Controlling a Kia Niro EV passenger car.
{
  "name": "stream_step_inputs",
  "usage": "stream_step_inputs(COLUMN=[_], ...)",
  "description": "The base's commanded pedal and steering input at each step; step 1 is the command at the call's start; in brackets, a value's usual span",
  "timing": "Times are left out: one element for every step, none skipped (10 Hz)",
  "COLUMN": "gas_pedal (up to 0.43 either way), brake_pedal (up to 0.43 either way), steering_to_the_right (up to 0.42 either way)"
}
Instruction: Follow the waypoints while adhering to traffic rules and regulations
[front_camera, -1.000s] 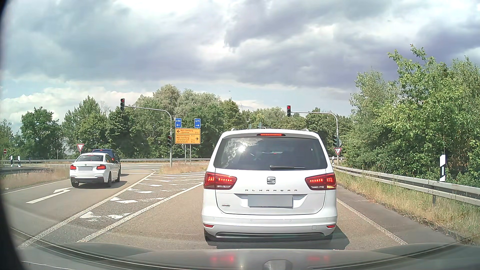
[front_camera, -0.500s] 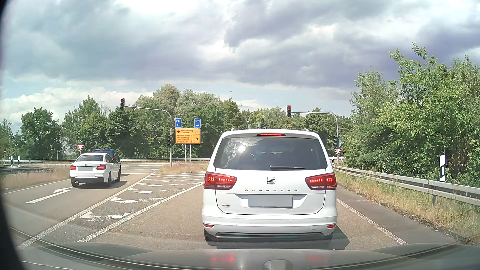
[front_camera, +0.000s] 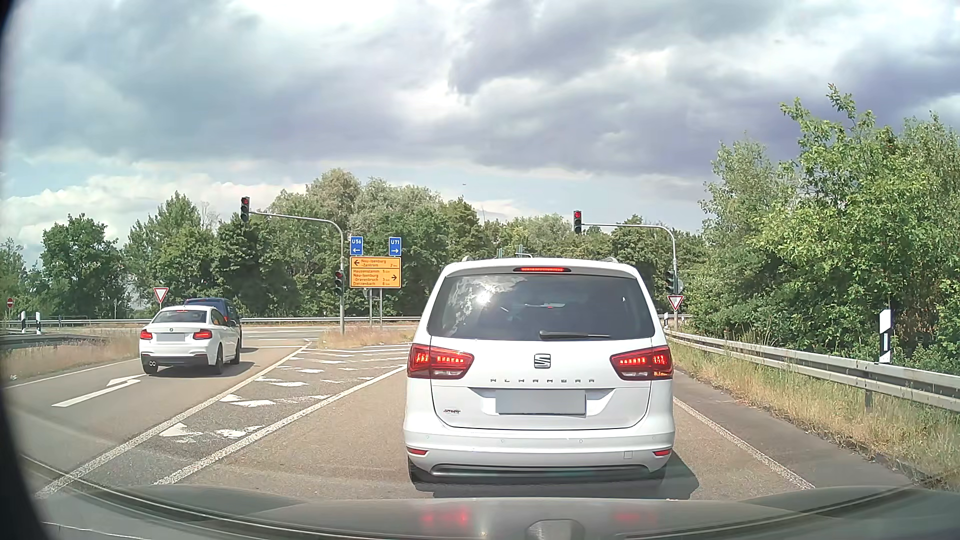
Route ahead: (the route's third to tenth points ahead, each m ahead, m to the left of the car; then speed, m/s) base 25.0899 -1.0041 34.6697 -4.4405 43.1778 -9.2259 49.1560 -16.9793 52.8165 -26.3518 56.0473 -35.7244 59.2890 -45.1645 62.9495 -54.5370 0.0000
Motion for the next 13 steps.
stream_step_inputs(gas_pedal=[0.000, 0.000, 0.000, 0.000, 0.000, 0.000, 0.000, 0.000, 0.000, 0.000, 0.000, 0.000, 0.000], brake_pedal=[0.305, 0.305, 0.305, 0.311, 0.305, 0.305, 0.305, 0.305, 0.299, 0.305, 0.305, 0.305, 0.305], steering_to_the_right=[0.012, 0.012, 0.012, 0.012, 0.012, 0.012, 0.012, 0.012, 0.012, 0.012, 0.012, 0.012, 0.012])
